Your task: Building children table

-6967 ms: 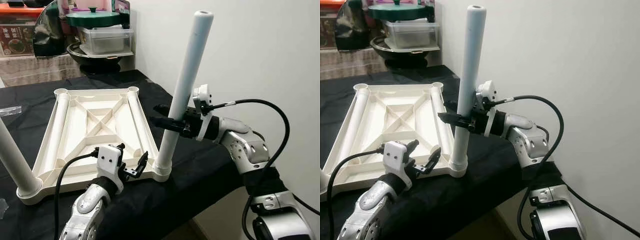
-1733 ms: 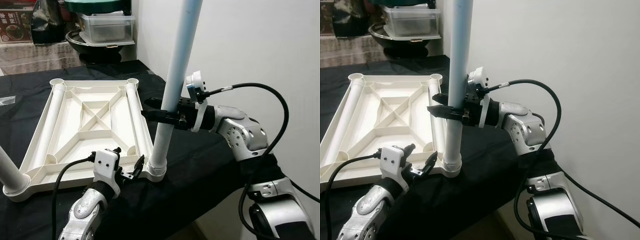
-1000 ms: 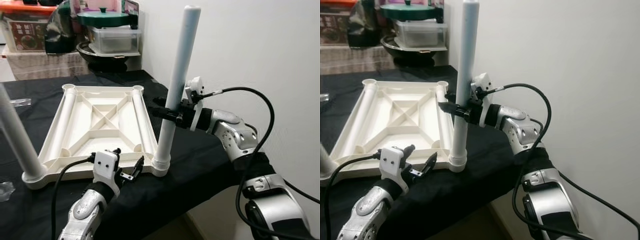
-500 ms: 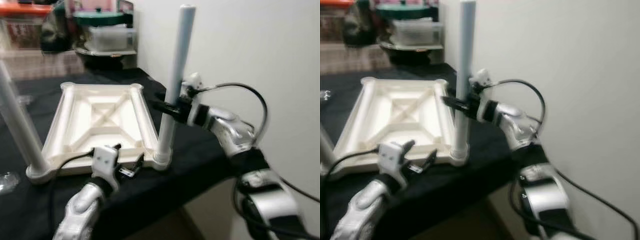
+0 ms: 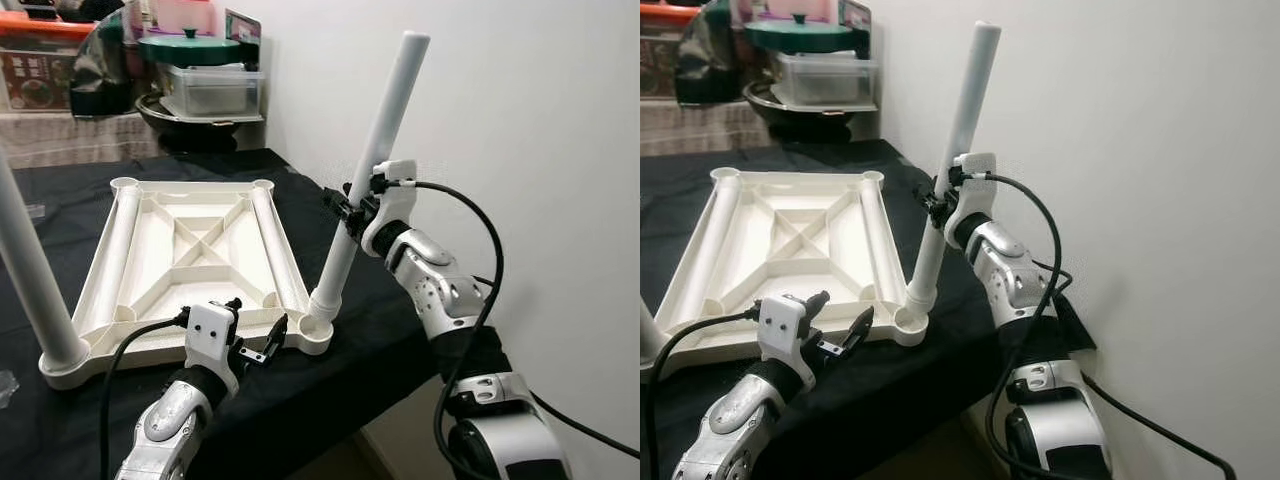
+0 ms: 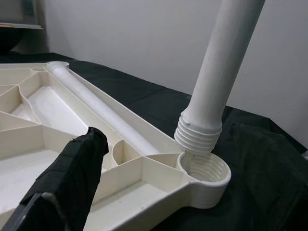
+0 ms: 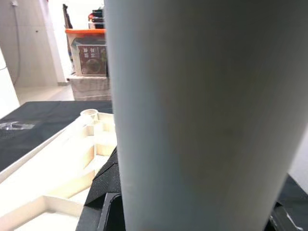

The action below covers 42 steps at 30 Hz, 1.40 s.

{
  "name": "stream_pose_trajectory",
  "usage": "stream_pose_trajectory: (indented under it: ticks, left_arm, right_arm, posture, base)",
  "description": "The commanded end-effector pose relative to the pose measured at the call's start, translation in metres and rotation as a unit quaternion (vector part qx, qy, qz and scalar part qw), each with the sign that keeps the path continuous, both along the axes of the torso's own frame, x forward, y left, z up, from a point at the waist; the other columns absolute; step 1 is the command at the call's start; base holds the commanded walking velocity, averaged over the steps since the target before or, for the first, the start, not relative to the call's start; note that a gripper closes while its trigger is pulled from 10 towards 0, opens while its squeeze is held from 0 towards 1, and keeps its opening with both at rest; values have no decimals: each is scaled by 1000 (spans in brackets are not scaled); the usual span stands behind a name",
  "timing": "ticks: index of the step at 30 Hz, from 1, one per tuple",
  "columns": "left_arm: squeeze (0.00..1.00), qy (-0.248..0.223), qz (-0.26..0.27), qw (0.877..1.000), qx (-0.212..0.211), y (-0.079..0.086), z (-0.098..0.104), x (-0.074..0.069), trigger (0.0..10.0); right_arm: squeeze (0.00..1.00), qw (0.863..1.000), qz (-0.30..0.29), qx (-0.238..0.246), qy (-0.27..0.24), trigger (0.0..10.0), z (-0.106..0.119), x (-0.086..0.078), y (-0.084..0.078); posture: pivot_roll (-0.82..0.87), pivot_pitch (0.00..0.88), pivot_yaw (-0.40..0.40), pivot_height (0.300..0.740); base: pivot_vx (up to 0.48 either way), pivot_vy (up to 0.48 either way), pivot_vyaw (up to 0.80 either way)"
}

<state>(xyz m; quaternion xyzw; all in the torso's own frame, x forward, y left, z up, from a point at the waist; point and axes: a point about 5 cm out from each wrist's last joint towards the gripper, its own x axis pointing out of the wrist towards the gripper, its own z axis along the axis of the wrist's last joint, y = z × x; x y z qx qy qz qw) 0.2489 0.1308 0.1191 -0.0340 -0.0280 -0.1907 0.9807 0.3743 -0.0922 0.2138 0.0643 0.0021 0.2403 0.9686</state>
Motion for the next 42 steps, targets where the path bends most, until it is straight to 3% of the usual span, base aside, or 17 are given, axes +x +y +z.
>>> stream_pose_trajectory:
  ticks: [1, 3, 7, 10, 11, 12, 15, 18, 20, 25, 29, 42]
  left_arm:
    - [0, -2, -4, 1000, -4, -2, 0, 2, 10000]
    - [0, -4, -2, 1000, -3, -1, 1, 2, 10000]
    - [0, -6, 0, 1000, -2, 0, 2, 3, 10000]
    - [0, -7, 0, 1000, 0, 3, 2, 4, 10000]
    - [0, -7, 0, 1000, 0, 3, 2, 4, 10000]
    - [0, -10, -8, 1000, 1, 4, 4, 5, 10000]
    - [0, -12, -13, 1000, 1, 5, 5, 6, 10000]
    - [0, -23, -69, 997, 18, 7, 14, 8, 10000]
    - [0, -25, -95, 995, 34, 8, 16, 9, 10000]
    - [0, -22, -111, 992, 49, 11, 17, 10, 10000]
    - [0, -10, -170, 981, 88, 18, 17, 12, 10000]
    - [0, -12, -183, 975, 122, 27, 20, 29, 10000]
  right_arm:
    - [0, 994, 5, -40, 98, 10000, -49, -7, 3]
    - [0, 995, 30, -36, 92, 10000, -46, -11, 14]
    - [0, 996, 54, -10, 71, 10000, -33, -10, 16]
    - [0, 994, 111, 21, -5, 10000, 12, -5, 4]
    - [0, 994, 111, 21, -5, 10000, 12, -5, 4]
    - [0, 989, 140, 29, -44, 10000, 36, -5, -4]
    - [0, 986, 154, 30, -63, 10000, 46, -7, -7]
    - [0, 963, 242, 37, -111, 10000, 80, -20, -9]
    - [0, 956, 267, 30, -118, 10000, 84, -25, -6]
    - [0, 953, 278, 28, -118, 10000, 86, -27, -2]
    - [0, 941, 314, 39, -119, 10000, 94, -35, 13]
    - [0, 906, 401, 65, -116, 10000, 101, -65, 43]
  posture:
    - [-3, 0, -129, 740]
    - [3, 0, -133, 740]
    - [4, 0, -130, 740]
    - [-2, 0, -126, 740]
    - [-2, 0, -126, 740]
    - [-10, 0, -120, 740]
    - [-10, 0, -120, 740]
    - [-11, 0, -116, 740]
    - [-10, 0, -116, 740]
    - [-13, 0, -110, 740]
    - [-19, 0, -101, 740]
    - [-36, 0, -90, 740]
  base:
    - [0, 0, 0]
    - [0, 0, 0]
    - [0, 0, 0]
    - [0, 0, 0]
    - [0, 0, 0]
    - [0, 0, 0]
    - [0, 0, 0]
    - [0, 0, 0]
    - [0, 0, 0]
    - [0, 0, 0]
    - [0, 0, 0]
    - [0, 0, 0]
